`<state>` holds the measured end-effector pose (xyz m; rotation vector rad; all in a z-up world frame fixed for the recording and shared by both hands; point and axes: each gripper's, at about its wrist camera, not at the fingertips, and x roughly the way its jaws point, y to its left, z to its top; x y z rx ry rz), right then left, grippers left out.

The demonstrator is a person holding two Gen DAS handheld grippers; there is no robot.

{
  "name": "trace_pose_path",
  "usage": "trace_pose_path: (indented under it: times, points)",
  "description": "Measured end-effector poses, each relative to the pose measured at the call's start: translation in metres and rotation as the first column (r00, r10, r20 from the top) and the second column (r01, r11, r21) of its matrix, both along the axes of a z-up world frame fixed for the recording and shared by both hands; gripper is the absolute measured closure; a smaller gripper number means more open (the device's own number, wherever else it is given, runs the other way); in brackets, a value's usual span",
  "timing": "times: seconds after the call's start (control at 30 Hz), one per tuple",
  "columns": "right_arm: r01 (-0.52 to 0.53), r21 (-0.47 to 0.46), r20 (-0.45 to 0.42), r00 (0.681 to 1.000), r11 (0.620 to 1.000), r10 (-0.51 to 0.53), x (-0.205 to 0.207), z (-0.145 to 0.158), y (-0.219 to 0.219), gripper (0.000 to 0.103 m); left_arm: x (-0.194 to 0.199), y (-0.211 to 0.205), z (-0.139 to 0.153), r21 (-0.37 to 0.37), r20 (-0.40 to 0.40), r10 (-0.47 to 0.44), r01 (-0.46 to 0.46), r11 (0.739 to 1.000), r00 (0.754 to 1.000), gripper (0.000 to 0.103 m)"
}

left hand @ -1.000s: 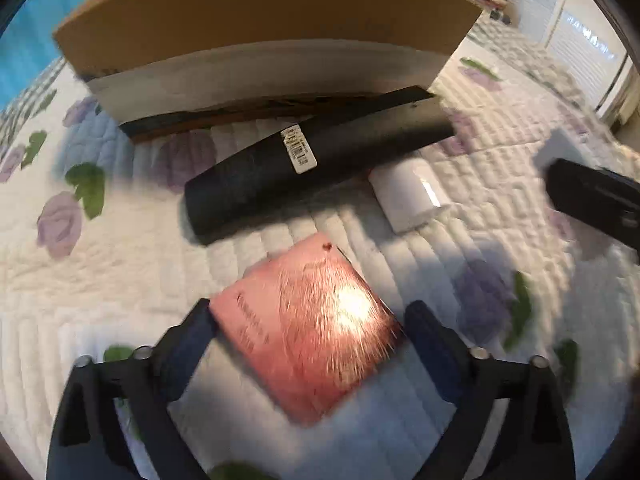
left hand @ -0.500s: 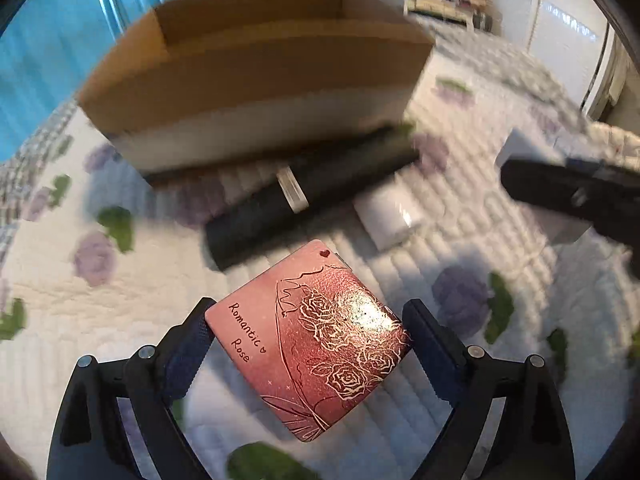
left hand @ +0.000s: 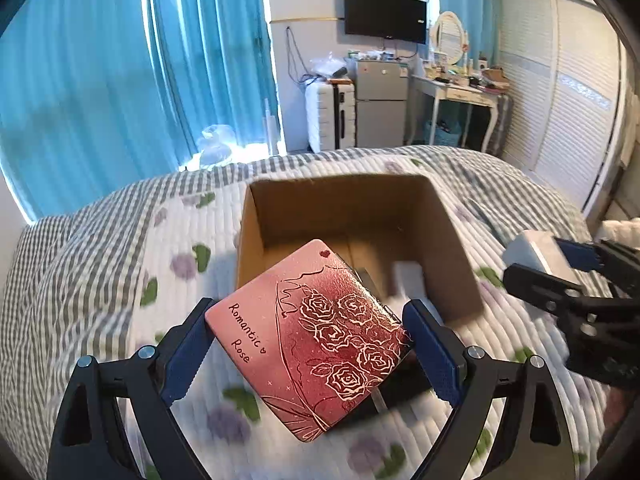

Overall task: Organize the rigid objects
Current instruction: 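Carry the charger and card case into the box and open both tools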

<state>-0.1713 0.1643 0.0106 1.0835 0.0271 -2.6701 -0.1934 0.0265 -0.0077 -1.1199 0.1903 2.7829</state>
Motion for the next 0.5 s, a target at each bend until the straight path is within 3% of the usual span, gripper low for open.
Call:
trace_pose_path:
  times: [0.13, 0.37, 0.5]
  points:
    - [0.006, 0.008, -0.017, 1.0, 1.0, -0.006, -0.031, 0.005, -0.006, 0.042, -0.038, 0.006, -0.021, -0.027, 0.034, -0.011, 0.012, 1.0, 0.999, 0.01]
    - [0.0, 0.004, -0.01, 1.0, 1.0, 0.0, -0.068, -0.011, -0.004, 0.042, -0.059, 0.017, -0.056, -0.049, 0.05, -0.047, 0.05, 0.998, 0.998, 0.008]
    - [-0.017, -0.048, -0.008, 1.0, 0.999, 0.017, -0.074, -0.02, 0.004, 0.042, -0.053, 0.018, -0.05, -0.054, -0.002, -0.048, 0.048, 0.997, 0.999, 0.002]
